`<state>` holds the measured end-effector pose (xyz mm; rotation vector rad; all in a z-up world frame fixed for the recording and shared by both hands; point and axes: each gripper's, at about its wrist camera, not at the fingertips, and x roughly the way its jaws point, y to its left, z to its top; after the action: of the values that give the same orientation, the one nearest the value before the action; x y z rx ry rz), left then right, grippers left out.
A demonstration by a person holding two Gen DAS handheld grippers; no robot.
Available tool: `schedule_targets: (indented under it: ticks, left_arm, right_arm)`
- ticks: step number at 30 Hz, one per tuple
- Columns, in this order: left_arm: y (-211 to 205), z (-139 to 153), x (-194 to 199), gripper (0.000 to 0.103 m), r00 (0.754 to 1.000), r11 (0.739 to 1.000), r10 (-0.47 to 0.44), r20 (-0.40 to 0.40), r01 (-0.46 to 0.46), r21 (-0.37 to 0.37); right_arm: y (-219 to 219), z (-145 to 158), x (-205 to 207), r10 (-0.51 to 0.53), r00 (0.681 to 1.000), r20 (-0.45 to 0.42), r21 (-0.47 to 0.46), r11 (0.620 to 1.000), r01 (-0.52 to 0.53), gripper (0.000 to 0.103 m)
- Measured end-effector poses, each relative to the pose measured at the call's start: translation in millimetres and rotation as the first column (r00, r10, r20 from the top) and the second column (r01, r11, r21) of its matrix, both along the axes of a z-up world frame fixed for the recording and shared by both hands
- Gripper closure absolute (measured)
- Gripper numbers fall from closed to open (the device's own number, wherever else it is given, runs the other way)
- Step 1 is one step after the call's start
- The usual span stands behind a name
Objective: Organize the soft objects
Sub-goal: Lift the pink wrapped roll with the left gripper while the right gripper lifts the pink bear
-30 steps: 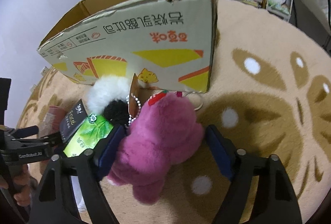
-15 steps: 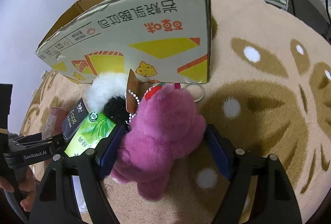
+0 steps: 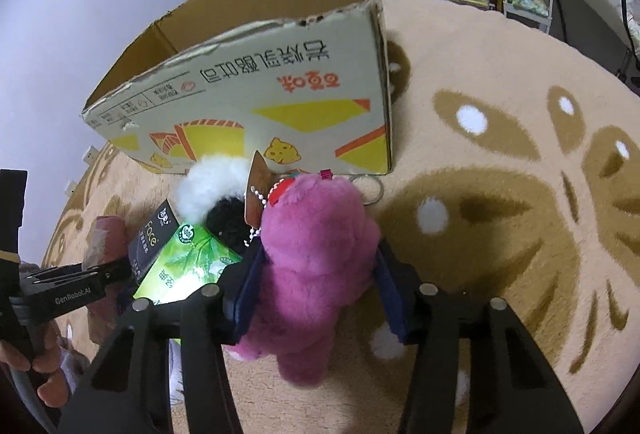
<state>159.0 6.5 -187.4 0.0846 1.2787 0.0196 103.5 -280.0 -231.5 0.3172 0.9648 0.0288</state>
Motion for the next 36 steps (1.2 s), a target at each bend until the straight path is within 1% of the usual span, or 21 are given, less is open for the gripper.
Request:
schedule_targets:
  ticks: [4, 7, 12, 16, 17, 19, 20, 21, 23, 25, 29, 32, 34, 36]
  left_arm:
    - [2.8, 3.9, 0.0, 0.062, 1.0, 1.0, 0.004, 0.02, -0.004, -0.011]
    - [0.8, 9.0, -2.5, 0.063, 0.999, 1.0, 0.004, 0.043, -0.004, -0.013]
    - [-2.3, 21.3, -8.7, 0.065, 0.996, 1.0, 0.01, 0.086, -0.009, -0.009]
    - [1.0, 35.3, -12.0, 0.068, 0.993, 0.999, 0.02, 0.119, -0.015, -0.041]
    - [1.3, 39.9, -13.5, 0.069, 0.991, 0.999, 0.019, 0.132, -0.013, -0.044]
    - [1.6, 50.9, -16.9, 0.076, 0.986, 0.999, 0.013, 0.166, -0.005, -0.047]
    - [1.4, 55.9, -18.7, 0.086, 0.984, 0.999, 0.009, 0.18, -0.001, -0.049]
    - [1.7, 60.4, -19.9, 0.088, 0.981, 0.999, 0.008, 0.194, 0.002, -0.053]
    - [3.2, 68.0, -22.7, 0.088, 0.977, 0.998, 0.008, 0.213, 0.007, -0.069]
    - [2.7, 68.3, -20.7, 0.089, 0.977, 0.996, -0.002, 0.215, 0.02, -0.084]
    - [-0.9, 62.9, -19.3, 0.089, 0.979, 0.996, -0.019, 0.204, 0.037, -0.083]
    - [-2.2, 64.5, -20.2, 0.089, 0.977, 0.995, -0.02, 0.21, 0.039, -0.088]
    - [-0.9, 67.0, -20.6, 0.089, 0.976, 0.993, -0.015, 0.219, 0.04, -0.11]
    - [-1.3, 70.4, -21.4, 0.089, 0.973, 0.993, -0.018, 0.232, 0.044, -0.106]
  right_arm:
    - [5.0, 3.4, 0.0, 0.005, 1.0, 0.015, -0.031, 0.999, -0.004, 0.049]
    - [5.7, 11.0, -2.0, -0.001, 0.999, 0.045, -0.055, 0.998, 0.003, 0.049]
    - [-2.4, 20.4, -8.2, -0.021, 0.997, 0.069, -0.042, 0.999, 0.024, 0.049]
    - [-4.0, 34.6, -16.4, -0.024, 0.994, 0.11, -0.042, 0.999, 0.029, 0.049]
    - [-3.5, 38.0, -17.7, -0.023, 0.993, 0.119, -0.041, 0.999, 0.028, 0.049]
    - [-3.4, 46.4, -22.3, -0.021, 0.989, 0.143, -0.041, 0.999, 0.027, 0.049]
    - [-3.3, 51.4, -25.2, -0.021, 0.987, 0.157, -0.043, 0.999, 0.028, 0.049]
    - [-4.3, 55.3, -28.6, -0.02, 0.985, 0.169, -0.044, 0.999, 0.028, 0.049]
    - [-3.3, 63.5, -32.4, -0.018, 0.981, 0.194, -0.049, 0.998, 0.028, 0.049]
    - [-3.0, 68.7, -34.3, -0.015, 0.978, 0.208, -0.05, 0.998, 0.026, 0.049]
    - [-1.8, 69.7, -35.2, -0.011, 0.977, 0.212, -0.051, 0.998, 0.022, 0.049]
    - [-2.1, 70.1, -36.1, -0.015, 0.977, 0.213, -0.05, 0.998, 0.026, 0.049]
    - [-4.0, 73.1, -38.9, -0.017, 0.974, 0.226, -0.043, 0.999, 0.027, 0.049]
    - [-5.1, 79.2, -41.9, -0.016, 0.968, 0.25, -0.038, 0.999, 0.026, 0.049]
